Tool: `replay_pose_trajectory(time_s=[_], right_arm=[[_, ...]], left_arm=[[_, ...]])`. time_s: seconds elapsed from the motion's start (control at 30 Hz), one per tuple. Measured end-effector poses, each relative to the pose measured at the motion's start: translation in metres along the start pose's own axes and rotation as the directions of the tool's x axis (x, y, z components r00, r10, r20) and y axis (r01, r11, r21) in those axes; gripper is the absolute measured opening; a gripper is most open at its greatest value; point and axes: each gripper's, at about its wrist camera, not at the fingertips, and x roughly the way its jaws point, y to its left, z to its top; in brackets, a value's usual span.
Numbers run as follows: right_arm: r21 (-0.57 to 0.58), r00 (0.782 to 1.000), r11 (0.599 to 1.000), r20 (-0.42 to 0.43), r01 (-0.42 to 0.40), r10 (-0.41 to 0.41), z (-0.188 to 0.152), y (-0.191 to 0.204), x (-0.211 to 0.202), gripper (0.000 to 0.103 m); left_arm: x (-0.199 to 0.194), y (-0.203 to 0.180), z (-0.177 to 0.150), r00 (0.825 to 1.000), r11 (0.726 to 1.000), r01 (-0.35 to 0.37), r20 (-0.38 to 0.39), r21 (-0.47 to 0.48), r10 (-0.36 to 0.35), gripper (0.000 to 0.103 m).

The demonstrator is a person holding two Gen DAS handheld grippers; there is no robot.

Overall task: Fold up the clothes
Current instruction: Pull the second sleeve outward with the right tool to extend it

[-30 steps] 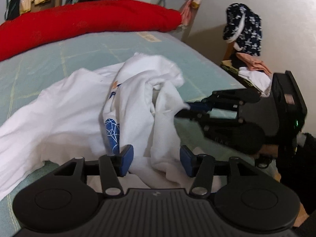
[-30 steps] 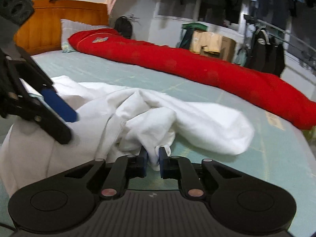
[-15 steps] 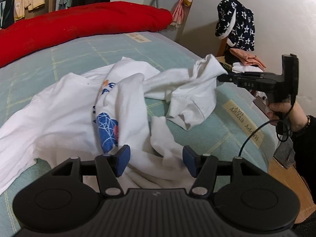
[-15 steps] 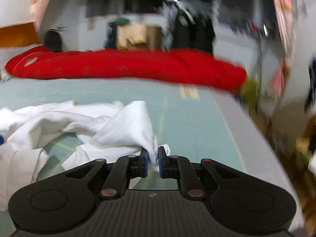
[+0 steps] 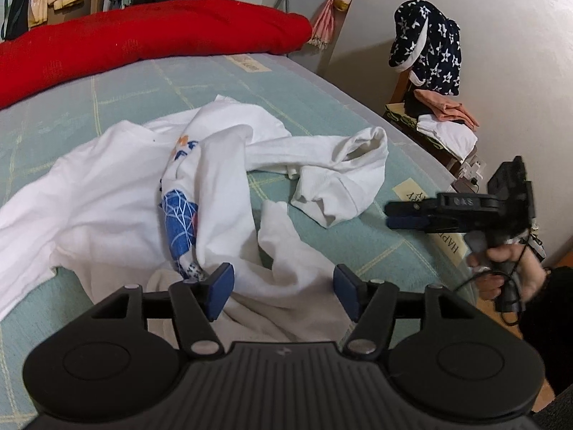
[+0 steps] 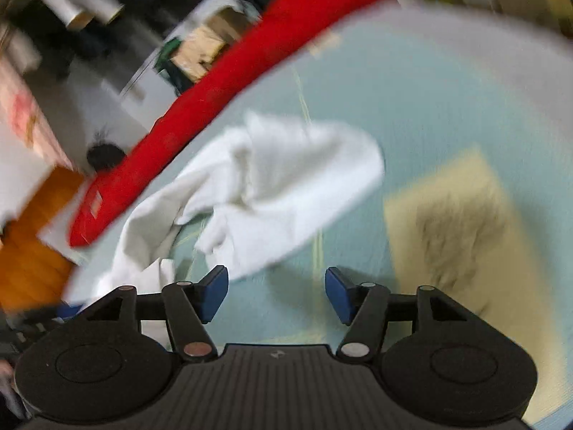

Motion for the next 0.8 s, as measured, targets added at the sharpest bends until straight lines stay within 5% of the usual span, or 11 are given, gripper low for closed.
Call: replay_pose_trajectory(time_s=[0.23,0.37,0.47,0.5,0.53,0.8], right_arm=[[0.178,0.995,0.983,0.091,-0.05,0.034,0.019,-0.005,0.04,0.069],[0.126,0.992,0.992,0.123,-0.008,-0.008,0.02,0.007,0.058,0.069],[-0.005,0.989,0.997,0.124,0.081,-0.08,0.012,0.017,0.056,0.044],[-0.037,0.986,0.993,0.123,0.116,-0.111,0.009,0.017,0.053,0.018],[-0.056,0.984,0.989,0.123,0.139,-0.132,0.006,0.014,0.05,0.005],[-0.159,0.966,0.965,0.189,0.208,-0.177,0.017,0.028,0.011,0.004]], left_arm=[[0.01,0.005,-0.003,1.0,0.999,0.011,-0.018,-0.033,-0.011,0.062],[0.013,0.005,-0.003,1.0,0.999,0.01,-0.024,-0.037,-0.011,0.062],[0.009,0.006,-0.004,1.0,0.999,0.011,-0.022,-0.038,-0.012,0.062],[0.008,0.006,-0.005,1.0,0.999,0.011,-0.021,-0.037,-0.011,0.062],[0.007,0.006,-0.005,1.0,0.999,0.01,-0.02,-0.038,-0.011,0.062],[-0.003,0.006,-0.007,1.0,1.0,-0.007,-0.01,-0.031,0.006,0.062]])
